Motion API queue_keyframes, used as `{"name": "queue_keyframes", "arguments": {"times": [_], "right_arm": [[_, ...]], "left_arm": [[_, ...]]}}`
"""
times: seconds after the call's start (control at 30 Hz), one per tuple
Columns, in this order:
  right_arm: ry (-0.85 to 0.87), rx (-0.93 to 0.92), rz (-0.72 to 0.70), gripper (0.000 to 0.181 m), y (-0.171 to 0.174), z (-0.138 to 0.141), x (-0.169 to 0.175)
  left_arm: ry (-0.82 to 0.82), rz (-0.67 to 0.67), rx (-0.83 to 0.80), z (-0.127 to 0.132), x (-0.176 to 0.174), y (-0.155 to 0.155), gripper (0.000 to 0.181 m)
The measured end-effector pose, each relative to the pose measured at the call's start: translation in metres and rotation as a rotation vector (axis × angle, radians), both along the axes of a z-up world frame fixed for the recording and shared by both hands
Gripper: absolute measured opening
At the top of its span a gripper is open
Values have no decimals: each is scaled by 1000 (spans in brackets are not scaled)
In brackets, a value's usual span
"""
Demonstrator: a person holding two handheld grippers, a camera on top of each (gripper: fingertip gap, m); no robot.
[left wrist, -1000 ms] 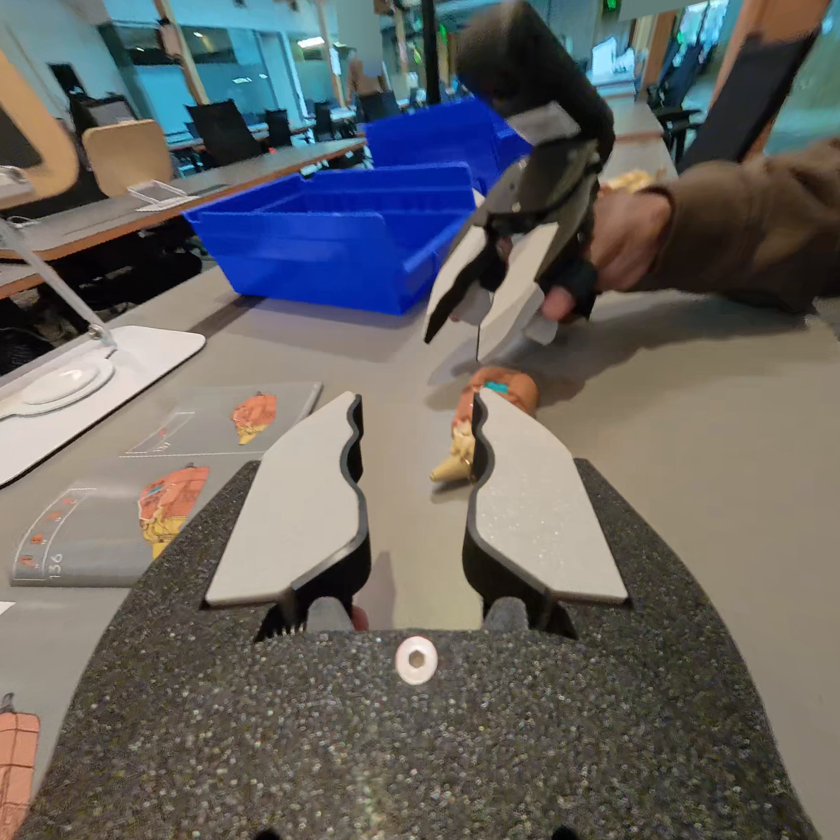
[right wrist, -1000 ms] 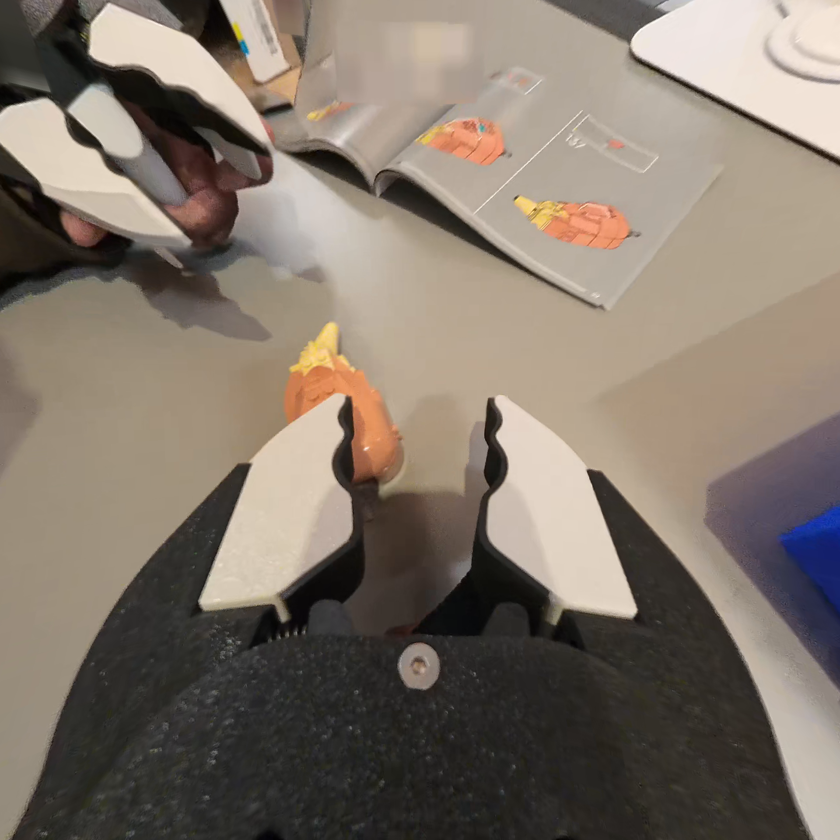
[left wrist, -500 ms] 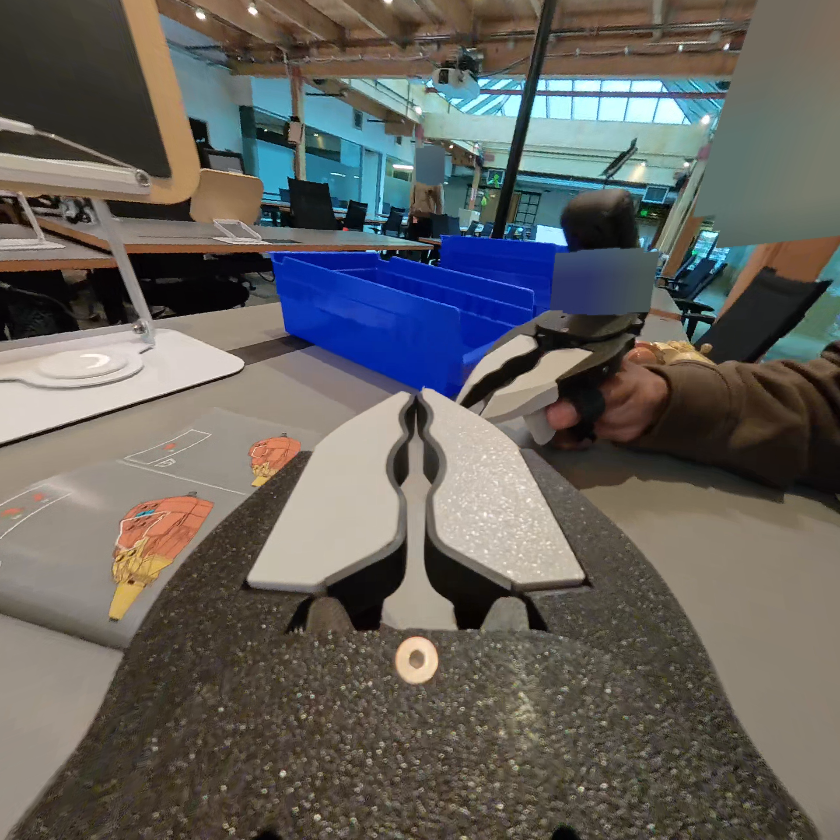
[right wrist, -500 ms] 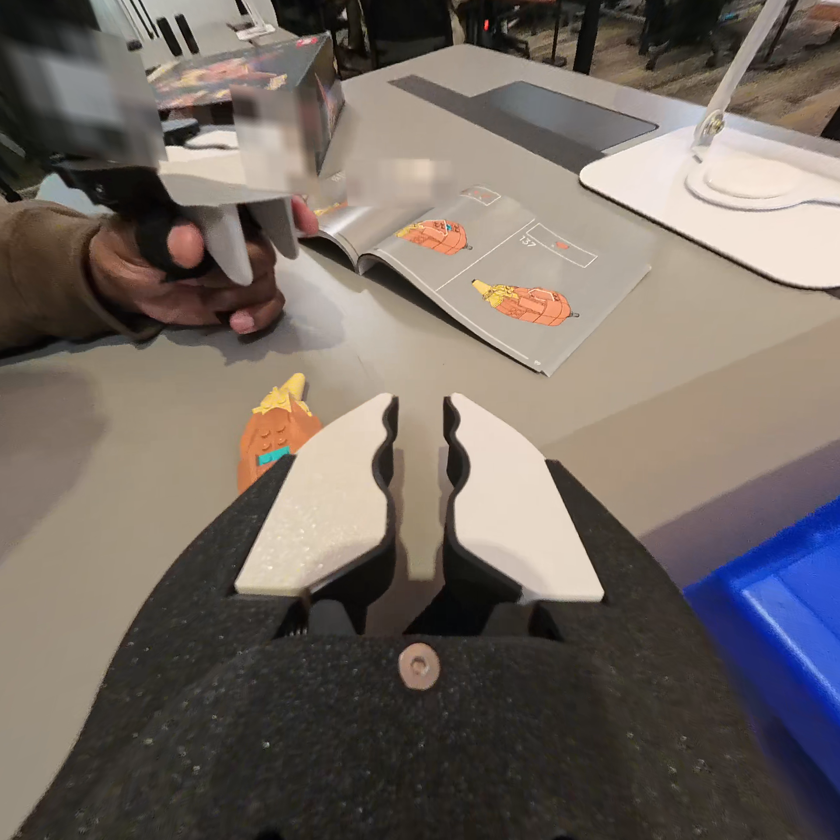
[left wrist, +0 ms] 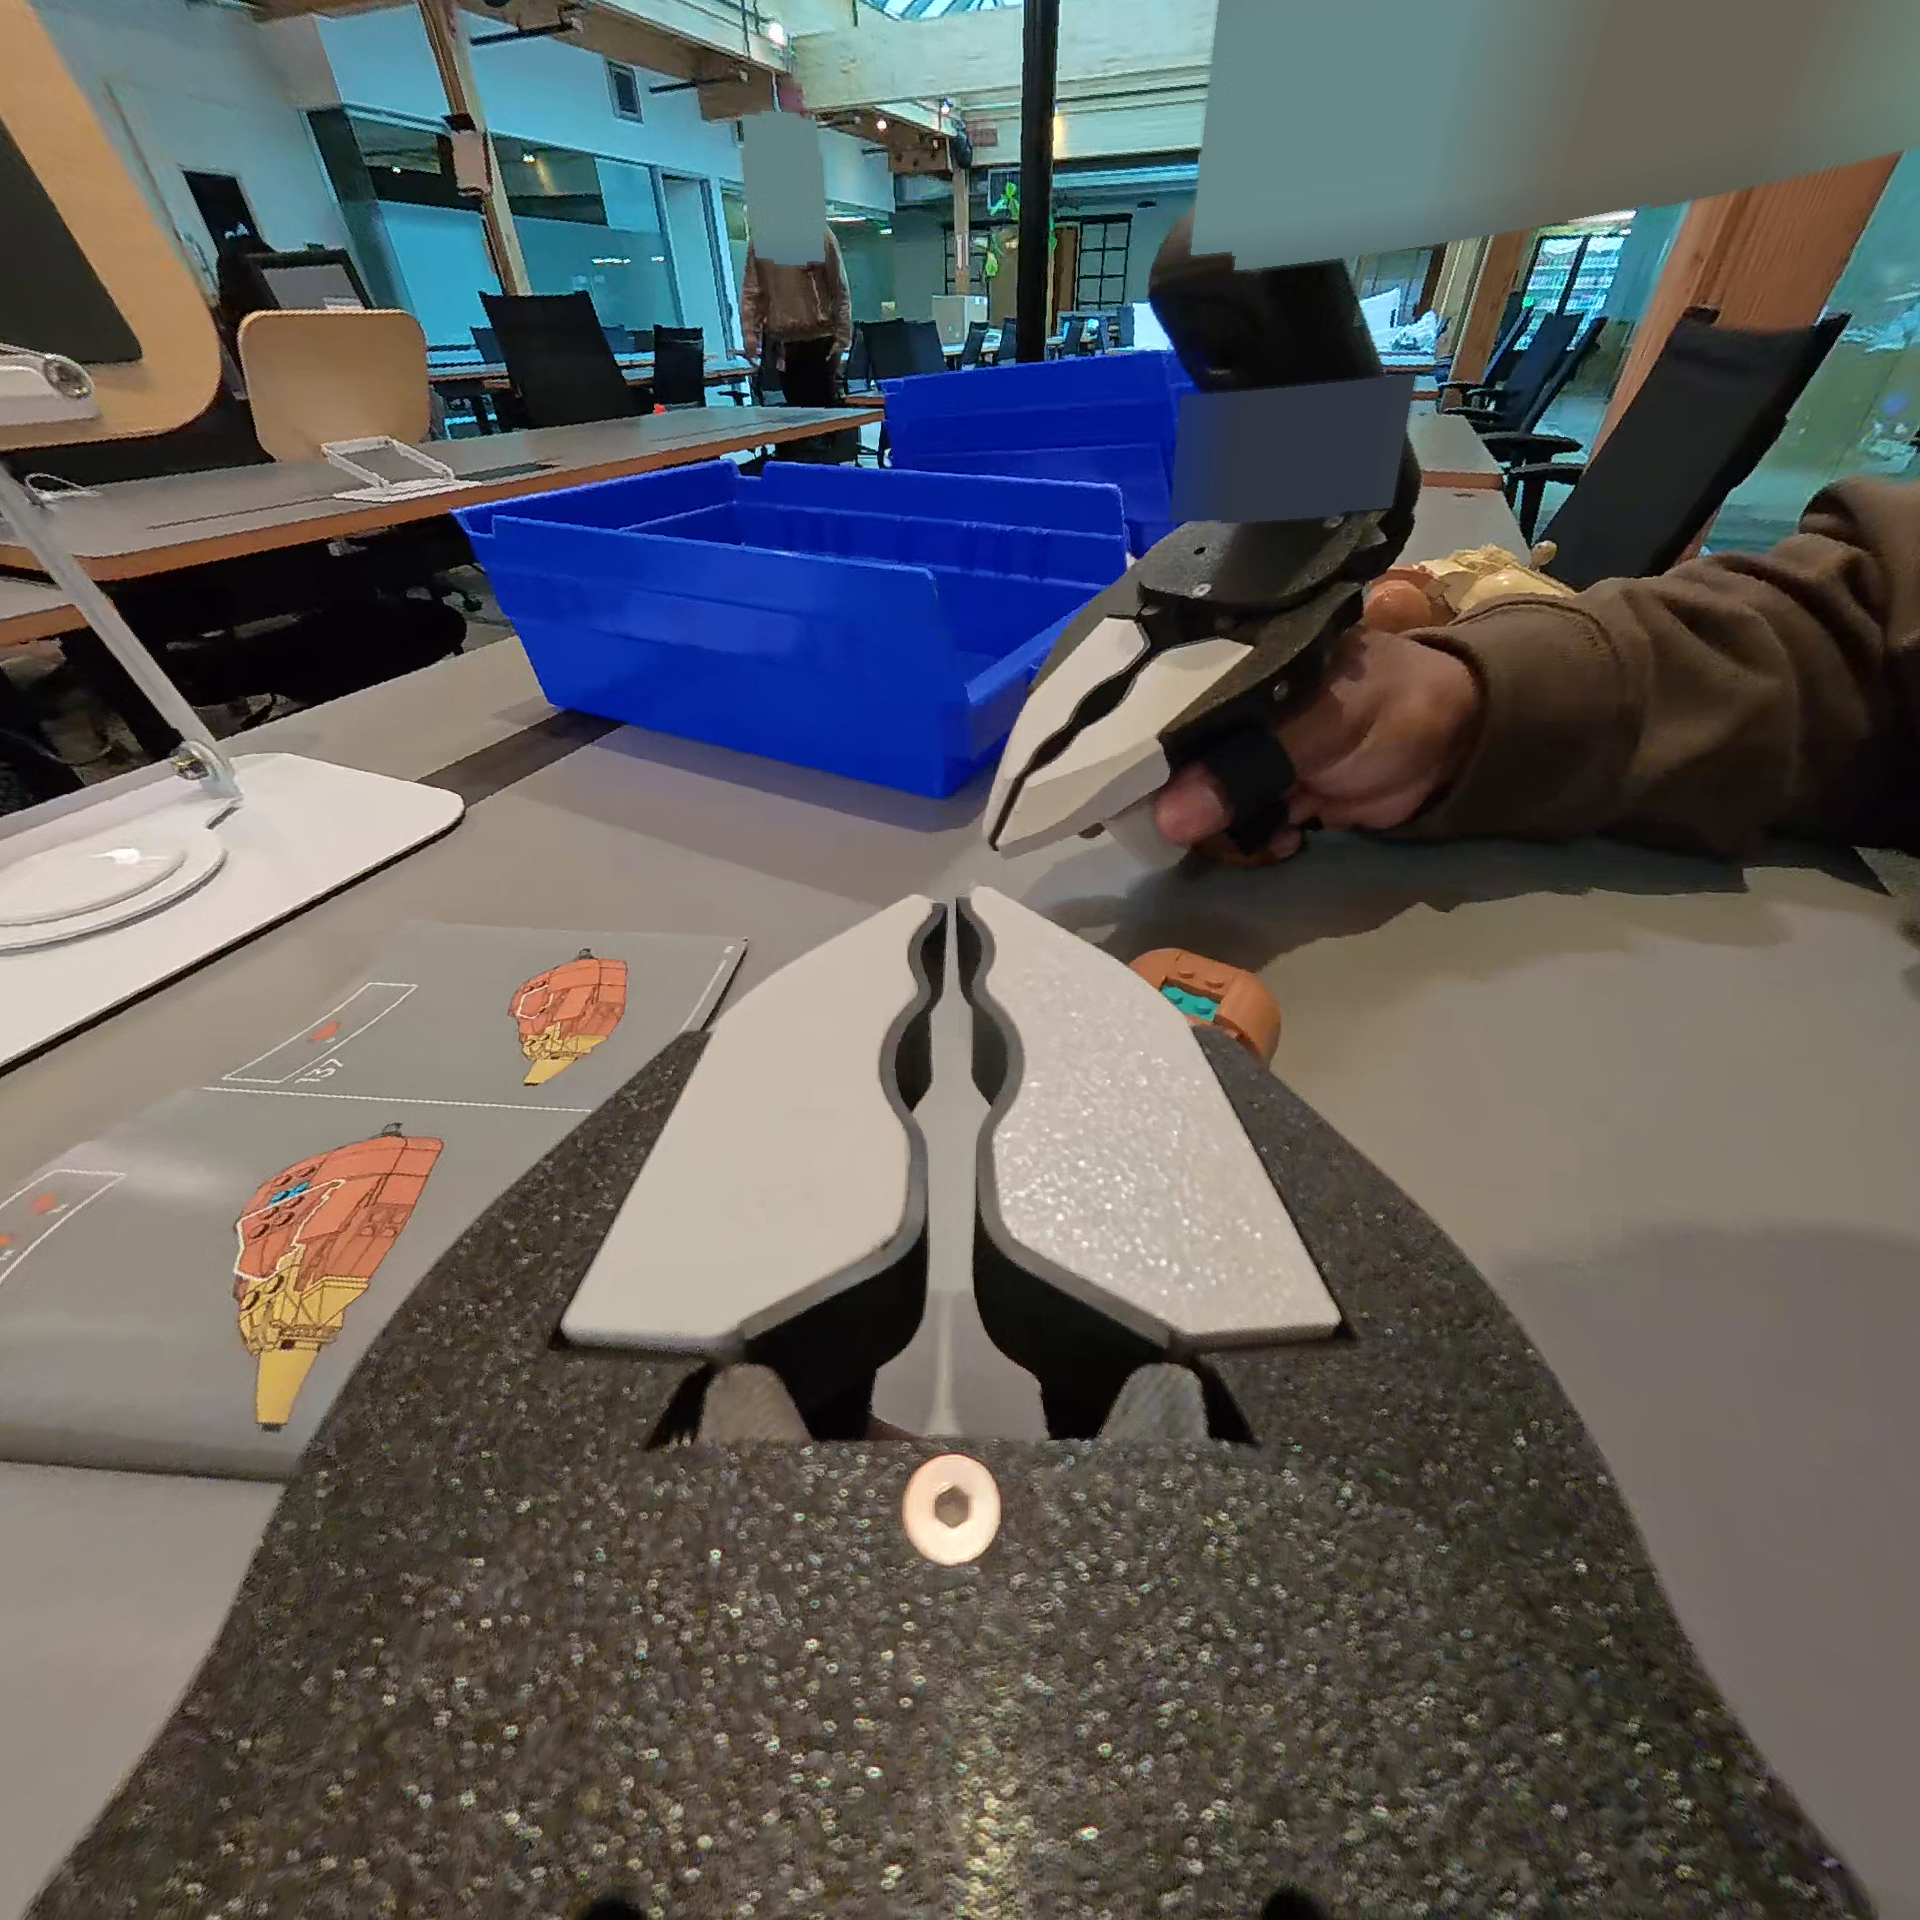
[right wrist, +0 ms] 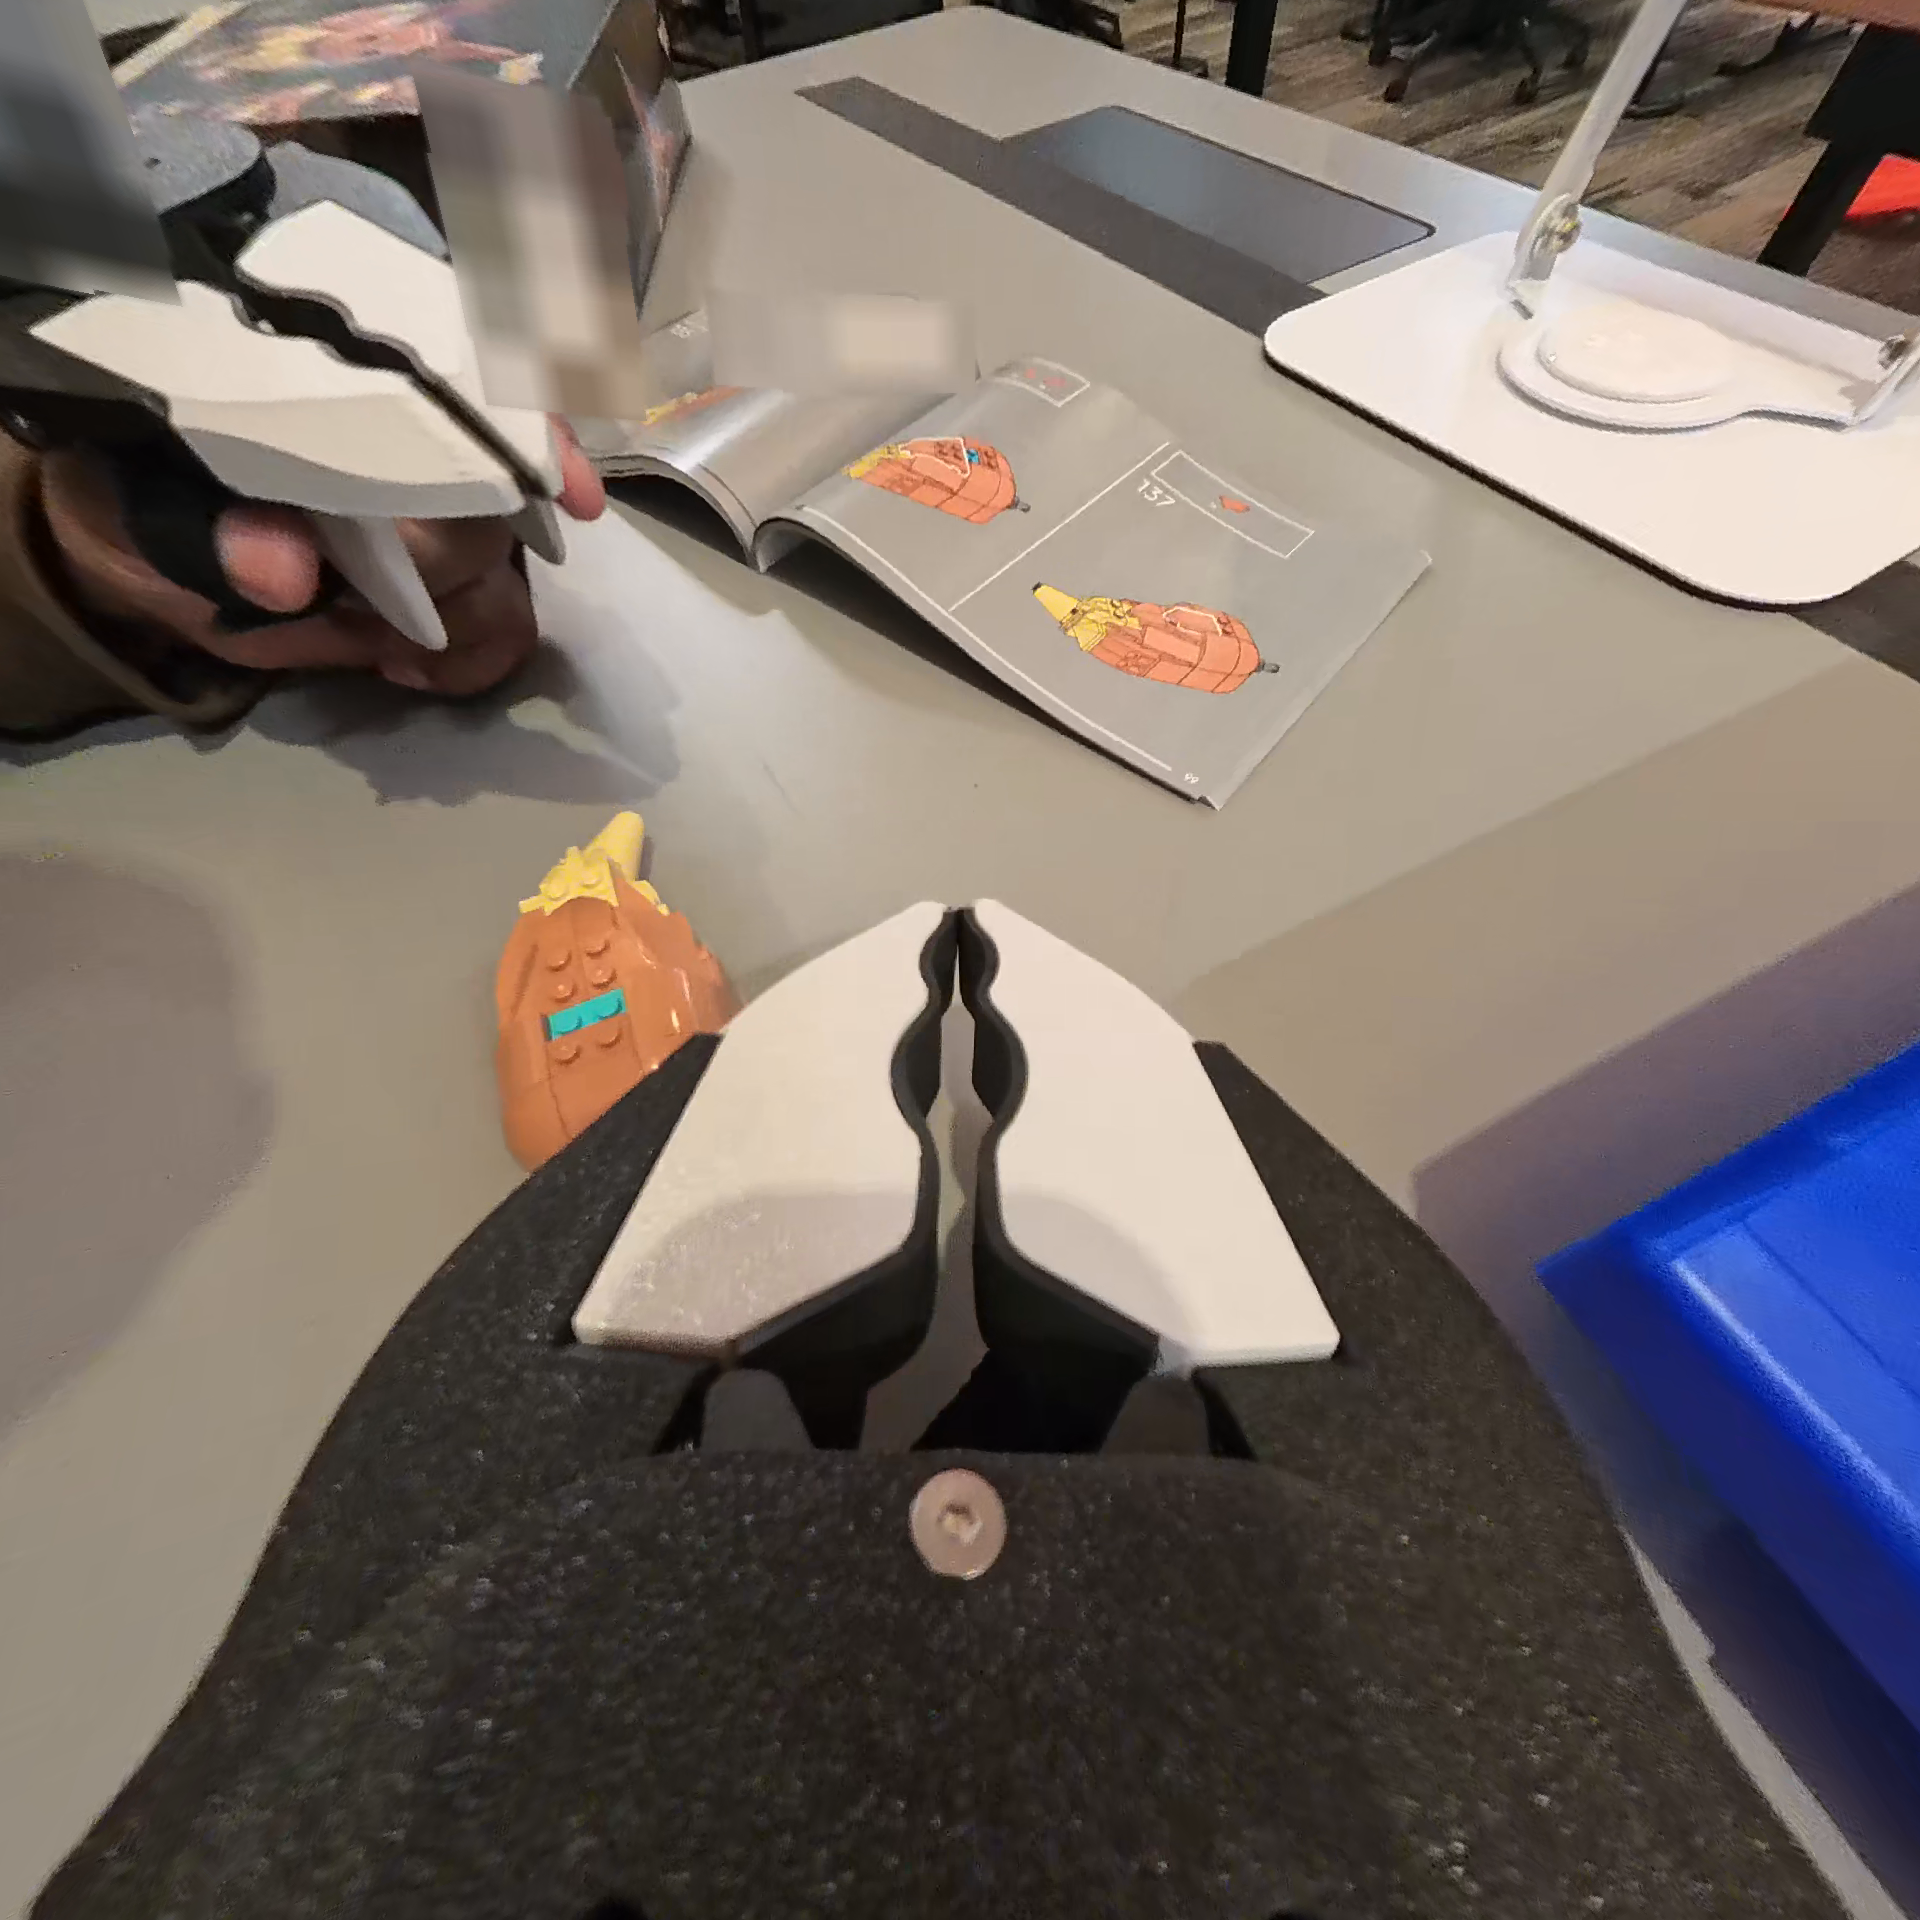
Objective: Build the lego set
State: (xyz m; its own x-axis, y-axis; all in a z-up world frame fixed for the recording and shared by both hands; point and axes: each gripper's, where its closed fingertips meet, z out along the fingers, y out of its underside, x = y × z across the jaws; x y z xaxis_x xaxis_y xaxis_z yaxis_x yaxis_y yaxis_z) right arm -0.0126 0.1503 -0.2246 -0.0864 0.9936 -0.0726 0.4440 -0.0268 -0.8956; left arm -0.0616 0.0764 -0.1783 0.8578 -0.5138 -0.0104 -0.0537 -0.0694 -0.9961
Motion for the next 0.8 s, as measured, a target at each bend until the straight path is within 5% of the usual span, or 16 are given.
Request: {"name": "queue_keyframes", "arguments": {"times": [0.4,0.47,0.57,0.67,0.8], "right_arm": [[19,-3,-17,0,1,4,7],[-50,41,-12,12,6,7,15],[-282,226,-61,51,37,21,55],[-313,326,-156,47,71,60,96],[-522,431,-132,54,117,58,123]], "left_arm": [[-2,6,-36,-4,-6,1,3],[2,3,-36,-4,-5,1,3],[-1,12,-41,-5,-7,2,3],[-6,21,-45,-5,-8,3,3],[5,27,-55,-7,-8,4,3]]}}
